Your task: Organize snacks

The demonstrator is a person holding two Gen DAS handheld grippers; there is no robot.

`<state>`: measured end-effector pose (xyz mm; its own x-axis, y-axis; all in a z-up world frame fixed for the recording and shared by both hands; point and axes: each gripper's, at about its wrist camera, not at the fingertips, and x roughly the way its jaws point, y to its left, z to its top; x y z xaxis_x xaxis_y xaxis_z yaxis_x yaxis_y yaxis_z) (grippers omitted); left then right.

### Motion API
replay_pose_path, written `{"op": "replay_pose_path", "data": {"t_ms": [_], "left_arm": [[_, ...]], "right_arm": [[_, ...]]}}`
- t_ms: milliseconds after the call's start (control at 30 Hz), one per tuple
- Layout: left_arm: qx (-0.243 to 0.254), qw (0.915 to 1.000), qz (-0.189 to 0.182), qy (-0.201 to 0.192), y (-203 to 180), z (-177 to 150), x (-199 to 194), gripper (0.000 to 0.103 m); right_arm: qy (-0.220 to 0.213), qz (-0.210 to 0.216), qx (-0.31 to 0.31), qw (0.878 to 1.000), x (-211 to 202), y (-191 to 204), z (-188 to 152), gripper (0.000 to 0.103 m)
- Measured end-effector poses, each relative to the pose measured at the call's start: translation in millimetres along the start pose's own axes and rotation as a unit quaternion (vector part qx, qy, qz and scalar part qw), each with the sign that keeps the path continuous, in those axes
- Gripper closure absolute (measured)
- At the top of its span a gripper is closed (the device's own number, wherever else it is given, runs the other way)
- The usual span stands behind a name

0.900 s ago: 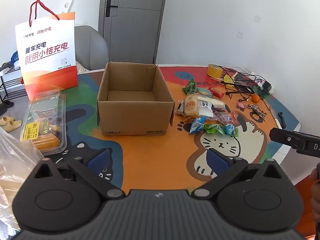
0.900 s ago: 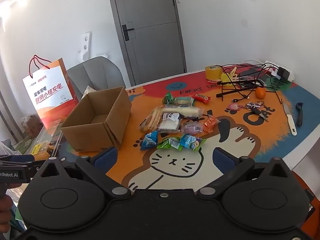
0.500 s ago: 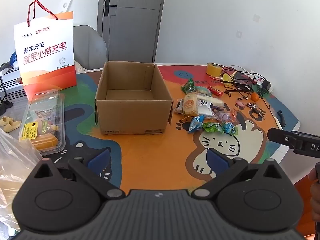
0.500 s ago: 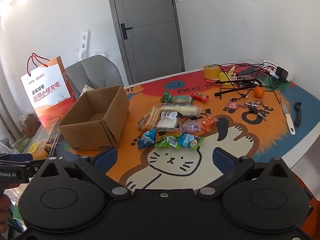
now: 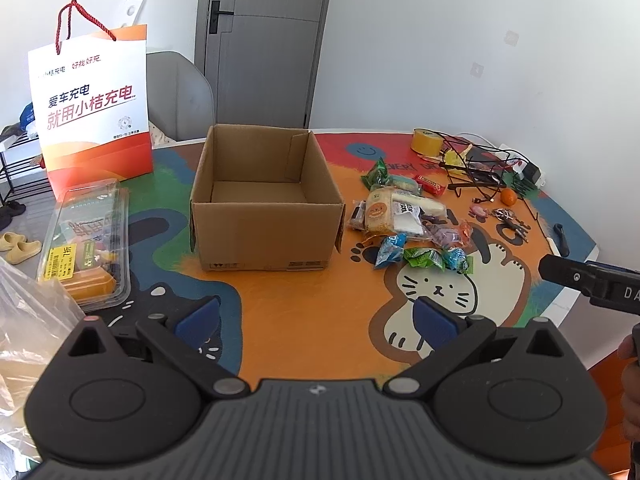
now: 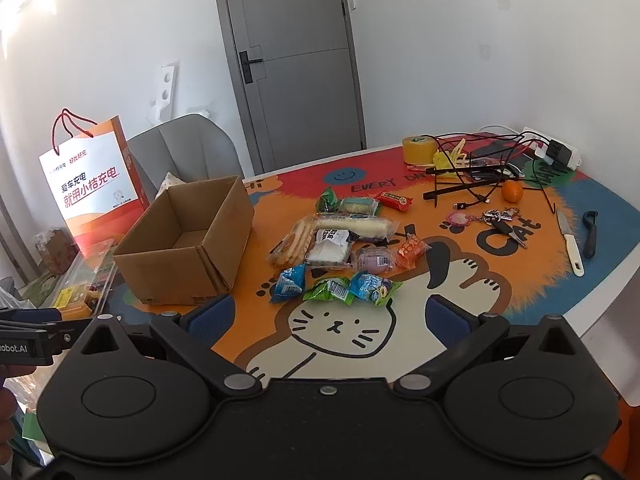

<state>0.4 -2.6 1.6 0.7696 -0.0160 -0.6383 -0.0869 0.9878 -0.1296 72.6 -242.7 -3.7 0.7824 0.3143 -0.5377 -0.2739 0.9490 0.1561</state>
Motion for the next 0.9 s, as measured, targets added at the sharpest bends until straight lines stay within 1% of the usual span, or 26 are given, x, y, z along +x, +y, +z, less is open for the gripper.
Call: {"op": "replay_pose_path", "data": {"t_ms": [200, 300, 667, 900], "left_arm": [[0.004, 1.0, 0.001, -0.004, -2, 0, -3, 0.001], [0.004, 1.0, -0.001, -0.005, -2, 0, -4, 0.001], [-0.002, 1.0, 0.001, -0.008, 1, 1, -6, 0.001], [-0.004, 1.0, 0.001, -0.008, 3, 1, -6, 0.0]], "right_arm": [[0.001, -0.006, -0.001, 1.0, -3, -1, -1, 0.0], [0.002, -0.012, -0.015, 1.0, -3, 2, -2, 0.0], [0.008, 0.009, -0.029, 1.0, -4, 9, -1, 0.0], [0.008, 0.005, -0.026, 1.0, -3, 7, -2, 0.0]]}}
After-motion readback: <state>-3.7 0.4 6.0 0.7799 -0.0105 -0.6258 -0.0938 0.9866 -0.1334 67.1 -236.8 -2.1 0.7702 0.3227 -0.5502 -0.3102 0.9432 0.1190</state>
